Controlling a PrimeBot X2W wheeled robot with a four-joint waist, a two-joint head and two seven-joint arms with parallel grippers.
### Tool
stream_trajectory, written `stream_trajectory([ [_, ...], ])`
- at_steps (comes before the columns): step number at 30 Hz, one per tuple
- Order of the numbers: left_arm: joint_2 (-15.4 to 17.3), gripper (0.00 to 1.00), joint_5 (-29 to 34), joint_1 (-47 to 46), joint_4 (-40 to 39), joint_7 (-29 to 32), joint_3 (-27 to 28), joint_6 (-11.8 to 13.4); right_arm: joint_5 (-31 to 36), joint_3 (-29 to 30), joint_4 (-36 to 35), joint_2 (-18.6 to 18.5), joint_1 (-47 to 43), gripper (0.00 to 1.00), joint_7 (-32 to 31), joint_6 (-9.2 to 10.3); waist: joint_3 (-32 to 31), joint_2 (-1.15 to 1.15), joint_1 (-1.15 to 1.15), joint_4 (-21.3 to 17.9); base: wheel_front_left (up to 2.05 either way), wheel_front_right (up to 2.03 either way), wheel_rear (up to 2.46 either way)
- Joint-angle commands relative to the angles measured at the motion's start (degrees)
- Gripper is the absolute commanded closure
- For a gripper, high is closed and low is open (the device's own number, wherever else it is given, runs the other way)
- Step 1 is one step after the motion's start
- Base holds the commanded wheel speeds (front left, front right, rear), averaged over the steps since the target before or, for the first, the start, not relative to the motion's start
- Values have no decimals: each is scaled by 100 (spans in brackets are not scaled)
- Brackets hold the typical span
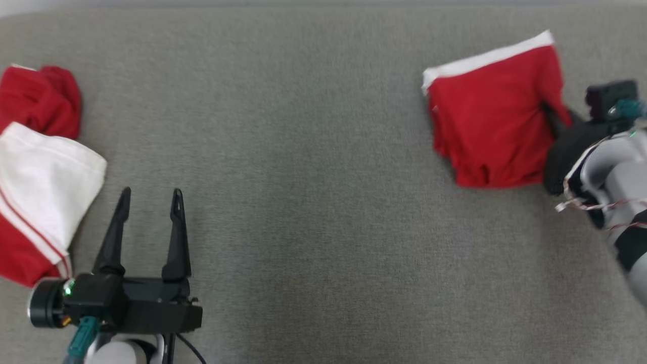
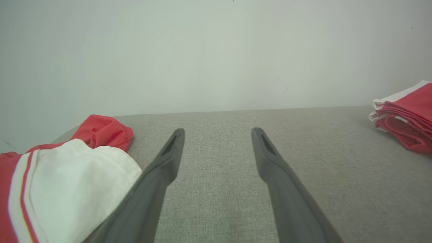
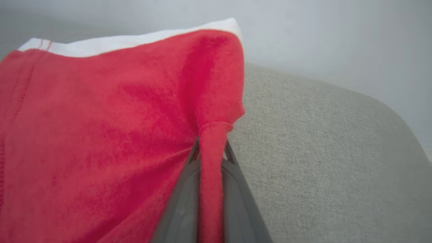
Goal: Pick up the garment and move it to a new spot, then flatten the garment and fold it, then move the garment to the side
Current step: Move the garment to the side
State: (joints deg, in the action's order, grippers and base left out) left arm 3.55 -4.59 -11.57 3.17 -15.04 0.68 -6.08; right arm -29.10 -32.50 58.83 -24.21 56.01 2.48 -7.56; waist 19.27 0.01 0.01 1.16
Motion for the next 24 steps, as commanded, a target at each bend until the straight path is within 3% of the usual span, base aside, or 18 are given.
stream_trajectory([
  [1, 66, 0, 76, -158, -119, -20, 8, -31, 31, -98, -50, -197, 198, 100, 0, 16, 618, -1, -1, -361, 0, 0, 0],
  [8, 253, 0, 210, -435, -564, -20, -25, -48, -150, -327, -88, -856, 720, 100, 1, 16, 1191, -1, -1, -750, 0, 0, 0],
  [24, 545, 0, 453, -523, -1180, -20, -172, -34, -350, -535, 97, -1533, 1568, 100, 200, 16, 1752, -1, -1, -1230, 0, 0, 0],
])
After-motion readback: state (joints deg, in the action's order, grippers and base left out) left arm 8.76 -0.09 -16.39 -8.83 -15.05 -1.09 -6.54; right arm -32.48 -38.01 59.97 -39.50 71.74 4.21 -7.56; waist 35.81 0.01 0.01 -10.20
